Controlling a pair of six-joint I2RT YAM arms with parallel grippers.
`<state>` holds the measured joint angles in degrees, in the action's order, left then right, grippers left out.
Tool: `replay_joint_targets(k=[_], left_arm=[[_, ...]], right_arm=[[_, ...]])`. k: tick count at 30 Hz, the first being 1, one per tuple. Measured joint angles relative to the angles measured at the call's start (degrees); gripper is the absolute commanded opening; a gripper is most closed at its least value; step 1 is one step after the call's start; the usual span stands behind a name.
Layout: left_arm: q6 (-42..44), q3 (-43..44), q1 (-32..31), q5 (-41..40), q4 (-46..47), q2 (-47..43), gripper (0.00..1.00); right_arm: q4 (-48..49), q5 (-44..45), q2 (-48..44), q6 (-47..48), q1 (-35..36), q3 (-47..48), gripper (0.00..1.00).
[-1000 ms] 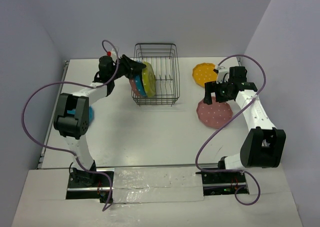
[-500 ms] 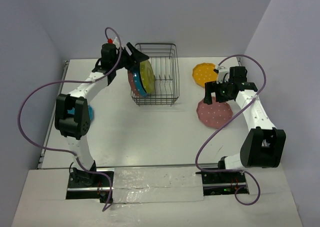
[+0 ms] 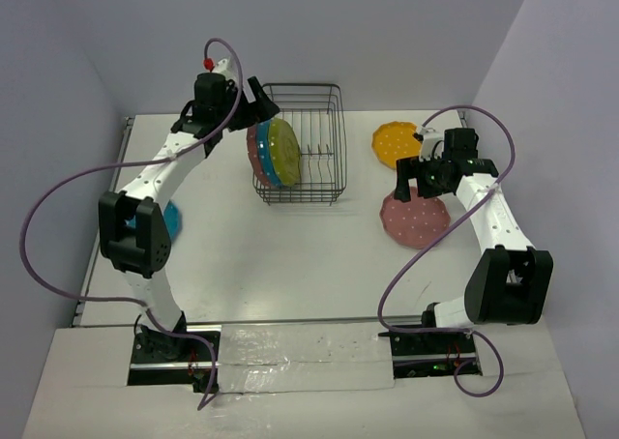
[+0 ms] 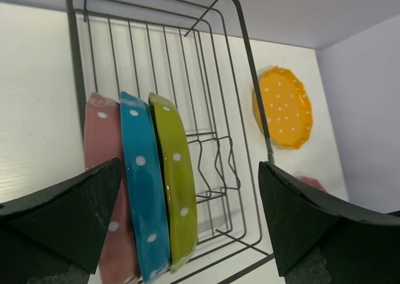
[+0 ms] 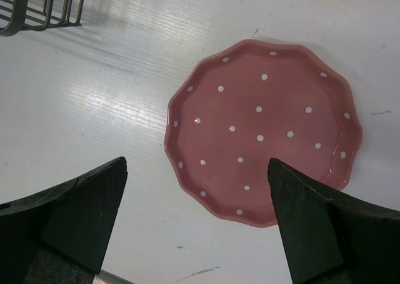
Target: Load the plates into the dish rack
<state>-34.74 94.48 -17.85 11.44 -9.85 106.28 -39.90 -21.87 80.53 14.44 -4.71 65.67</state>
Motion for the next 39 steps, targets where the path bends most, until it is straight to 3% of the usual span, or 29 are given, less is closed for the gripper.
replay_joint_targets(k=[8, 11, 12, 15, 19, 22, 27, 39], left_arm=[[21.99, 0.74, -0.26, -3.28, -9.44, -9.53, 0.99], [32.54, -7.5, 1.79, -3.06, -11.52, -21.05, 0.98], [35.95, -10.99, 3.32, -2.86, -12.44, -25.53, 0.91], [46.03, -19.96, 7.78, -2.64, -16.46, -36.13, 0.87], [58.36, -30.75, 8.63, -2.93, -23.1, -42.38, 0.85], [65.68, -39.8, 9.35, -4.09, -27.41, -42.88, 0.85], [73.11, -51.1, 10.82, -7.87, -31.69, -42.6, 0.7], [73.72, -50.14, 16.74, -11.02, -23.76, -30.95, 0.62]], right_arm=[[-0.22, -0.02, -0.04, 0.0, -0.02, 0.85, 1.0], [-0.22, -0.02, -0.26, -0.02, 0.0, 0.83, 1.0], [-0.17, -0.02, -0.55, -0.07, 0.02, 0.79, 1.0], [-0.17, -0.04, -1.57, -0.44, 0.44, 0.72, 1.0], [-0.09, -0.13, -2.19, -1.07, 1.42, 0.72, 1.0], [-0.09, -0.24, -2.19, -1.53, 1.9, 0.72, 1.0], [-0.07, -0.26, -2.19, -1.75, 2.19, 0.72, 1.0], [-0.07, 0.2, -2.19, -1.73, 2.27, 0.72, 1.0]])
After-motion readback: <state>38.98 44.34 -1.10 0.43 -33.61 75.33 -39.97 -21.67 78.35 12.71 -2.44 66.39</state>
